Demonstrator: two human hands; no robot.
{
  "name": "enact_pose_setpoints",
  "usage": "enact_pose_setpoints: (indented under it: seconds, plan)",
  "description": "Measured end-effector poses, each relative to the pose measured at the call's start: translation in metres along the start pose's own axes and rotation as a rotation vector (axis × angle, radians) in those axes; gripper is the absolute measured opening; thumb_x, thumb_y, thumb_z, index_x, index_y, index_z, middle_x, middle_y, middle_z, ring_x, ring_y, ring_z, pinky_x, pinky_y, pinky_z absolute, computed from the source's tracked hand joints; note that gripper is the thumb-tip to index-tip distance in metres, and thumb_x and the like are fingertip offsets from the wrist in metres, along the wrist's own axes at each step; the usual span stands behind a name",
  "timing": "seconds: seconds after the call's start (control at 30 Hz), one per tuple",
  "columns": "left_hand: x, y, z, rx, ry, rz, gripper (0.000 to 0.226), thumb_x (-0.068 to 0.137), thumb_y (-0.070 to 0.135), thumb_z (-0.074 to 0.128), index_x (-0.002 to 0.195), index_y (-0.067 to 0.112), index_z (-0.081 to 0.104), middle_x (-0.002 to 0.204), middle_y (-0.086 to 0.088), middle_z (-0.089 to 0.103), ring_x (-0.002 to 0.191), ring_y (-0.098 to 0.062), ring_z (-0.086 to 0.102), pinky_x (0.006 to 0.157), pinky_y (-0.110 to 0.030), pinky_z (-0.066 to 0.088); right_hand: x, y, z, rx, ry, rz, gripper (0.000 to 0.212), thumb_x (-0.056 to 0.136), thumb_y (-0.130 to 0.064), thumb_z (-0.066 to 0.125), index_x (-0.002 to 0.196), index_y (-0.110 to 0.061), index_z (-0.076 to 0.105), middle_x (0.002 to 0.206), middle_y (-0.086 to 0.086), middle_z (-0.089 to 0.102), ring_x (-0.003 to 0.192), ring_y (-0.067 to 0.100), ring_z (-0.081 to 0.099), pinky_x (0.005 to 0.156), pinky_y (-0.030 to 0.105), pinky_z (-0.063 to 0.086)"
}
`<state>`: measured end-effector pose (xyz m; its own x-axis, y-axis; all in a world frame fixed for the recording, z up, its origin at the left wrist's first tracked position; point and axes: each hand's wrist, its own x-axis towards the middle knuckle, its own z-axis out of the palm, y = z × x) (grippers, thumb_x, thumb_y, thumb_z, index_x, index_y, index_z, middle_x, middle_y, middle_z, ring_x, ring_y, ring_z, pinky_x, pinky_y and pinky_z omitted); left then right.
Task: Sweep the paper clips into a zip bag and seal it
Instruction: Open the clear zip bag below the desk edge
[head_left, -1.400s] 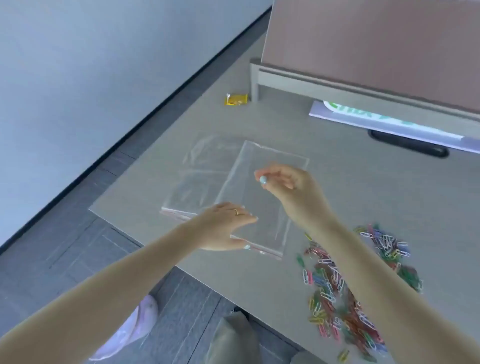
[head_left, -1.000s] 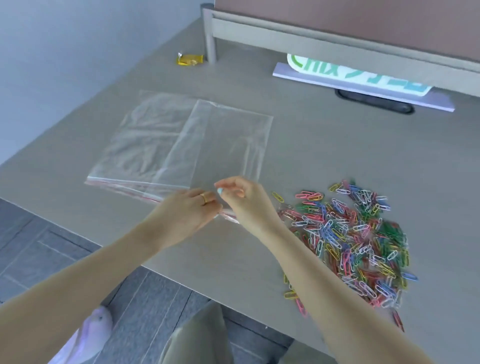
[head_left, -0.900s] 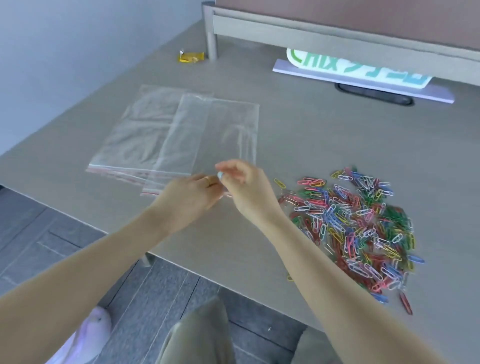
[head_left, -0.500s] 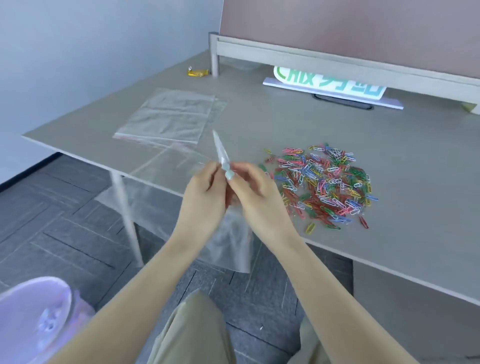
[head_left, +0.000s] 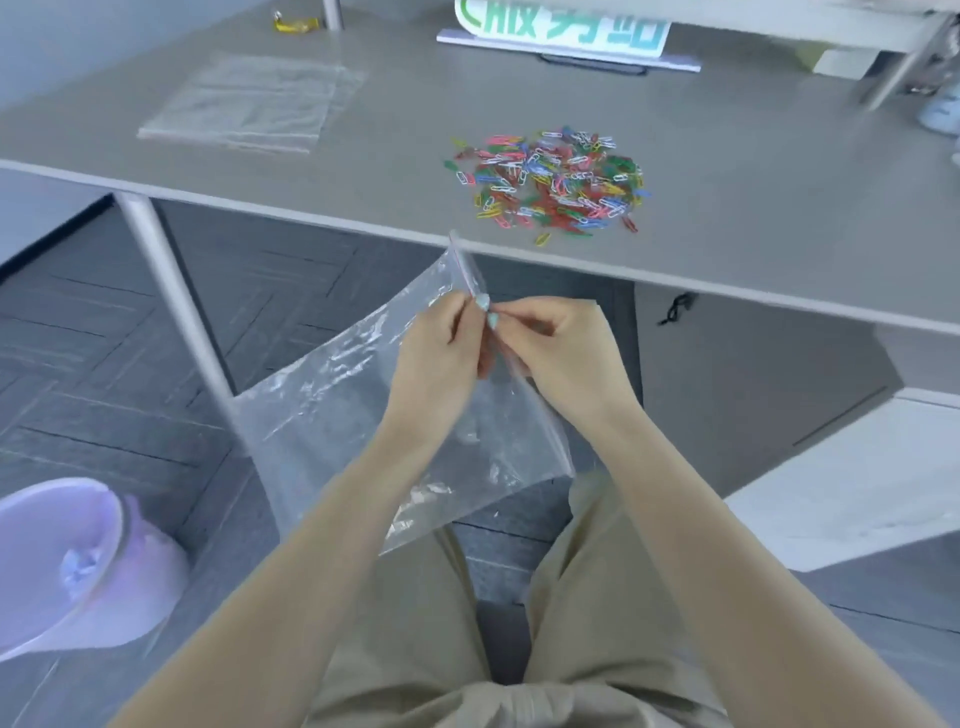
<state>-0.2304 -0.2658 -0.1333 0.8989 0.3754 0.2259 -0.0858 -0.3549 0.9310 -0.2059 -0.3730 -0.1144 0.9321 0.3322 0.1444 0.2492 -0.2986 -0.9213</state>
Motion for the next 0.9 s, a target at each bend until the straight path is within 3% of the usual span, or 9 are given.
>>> enact_pose_setpoints:
  seconds: [0.1, 0.23, 0.37, 0.47, 0.53, 0.63, 0.7, 0.77, 0.9]
  plan:
    - [-0.013, 0.005, 0.006, -0.025, -0.025, -0.077, 0.023, 0.09, 0.014, 0.034, 0.071, 0.006, 0.045, 0.061, -0.009, 0.055, 0.06, -0.03, 0.055, 0.06, -0.039, 0.046, -0.011, 0.003, 0.002, -0.007, 0.101, -0.017, 0.017, 0.082, -0.012, 0.06, 0.071, -0.017, 0.071, 0.053, -0.016, 0.061, 0.053, -0.002, 0.054, 0.057, 0.014, 0.043]
    - [-0.02, 0.014, 0.007, -0.063, -0.106, -0.137, 0.03, 0.092, 0.03, 0.035, 0.086, 0.007, 0.053, 0.063, 0.003, 0.055, 0.057, -0.011, 0.055, 0.059, -0.025, 0.044, -0.017, 0.001, 0.005, -0.019, 0.126, 0.0, 0.02, 0.081, -0.01, 0.056, 0.067, -0.016, 0.069, 0.059, -0.007, 0.064, 0.057, 0.004, 0.056, 0.061, 0.025, 0.047]
    - [-0.015, 0.011, 0.002, -0.079, -0.098, -0.143, 0.028, 0.092, 0.022, 0.033, 0.073, 0.013, 0.052, 0.059, 0.0, 0.058, 0.043, -0.001, 0.052, 0.049, -0.014, 0.042, -0.017, 0.001, 0.004, 0.061, 0.117, 0.032, 0.013, 0.082, -0.012, 0.06, 0.076, -0.014, 0.071, 0.068, -0.008, 0.067, 0.065, 0.005, 0.06, 0.072, 0.029, 0.054]
    - [-0.013, 0.011, 0.002, -0.081, -0.077, -0.131, 0.03, 0.091, 0.019, 0.034, 0.072, 0.006, 0.053, 0.06, -0.002, 0.059, 0.048, -0.009, 0.054, 0.053, -0.02, 0.043, -0.014, 0.001, 0.0, 0.122, 0.116, 0.07, 0.011, 0.084, -0.015, 0.061, 0.078, -0.013, 0.07, 0.064, -0.009, 0.063, 0.051, -0.003, 0.052, 0.055, 0.012, 0.046]
    - [-0.013, 0.012, 0.004, -0.062, -0.041, -0.089, 0.028, 0.089, 0.014, 0.037, 0.064, 0.009, 0.05, 0.059, -0.001, 0.057, 0.052, -0.015, 0.053, 0.056, -0.026, 0.043, -0.013, 0.003, -0.001, 0.168, 0.115, 0.12, 0.011, 0.085, -0.016, 0.06, 0.078, -0.013, 0.068, 0.062, -0.007, 0.061, 0.045, -0.003, 0.047, 0.046, 0.009, 0.039]
    - [-0.011, 0.013, 0.008, -0.028, -0.02, -0.061, 0.029, 0.088, 0.012, 0.04, 0.06, 0.017, 0.044, 0.062, 0.0, 0.056, 0.057, -0.016, 0.055, 0.056, -0.023, 0.045, -0.01, 0.011, -0.002, 0.137, 0.153, 0.142, 0.012, 0.086, -0.019, 0.057, 0.081, -0.014, 0.067, 0.071, -0.009, 0.063, 0.055, -0.004, 0.052, 0.049, 0.007, 0.04]
    - [-0.01, 0.012, 0.012, 0.008, -0.03, -0.046, 0.024, 0.088, 0.013, 0.04, 0.065, 0.01, 0.046, 0.068, -0.007, 0.06, 0.064, -0.024, 0.058, 0.059, -0.028, 0.047, -0.01, 0.017, -0.001, 0.048, 0.195, 0.104, 0.014, 0.087, -0.017, 0.053, 0.084, -0.01, 0.064, 0.078, -0.006, 0.064, 0.066, -0.001, 0.055, 0.056, 0.006, 0.04]
    - [-0.009, 0.008, 0.016, 0.063, -0.024, -0.005, 0.022, 0.087, 0.014, 0.04, 0.07, 0.002, 0.045, 0.073, -0.018, 0.063, 0.07, -0.033, 0.058, 0.063, -0.04, 0.047, -0.01, 0.022, -0.001, -0.048, 0.213, 0.055, 0.013, 0.088, -0.014, 0.049, 0.082, -0.008, 0.06, 0.076, -0.007, 0.06, 0.067, 0.002, 0.052, 0.056, 0.008, 0.039]
    - [-0.012, -0.004, 0.018, 0.216, -0.034, 0.088, 0.021, 0.085, 0.014, 0.039, 0.065, 0.009, 0.034, 0.06, -0.014, 0.048, 0.064, -0.038, 0.045, 0.051, -0.033, 0.029, -0.007, 0.035, -0.002, -0.235, 0.241, 0.031, 0.012, 0.09, -0.014, 0.041, 0.083, -0.015, 0.051, 0.069, -0.01, 0.052, 0.065, 0.012, 0.049, 0.058, 0.026, 0.04]
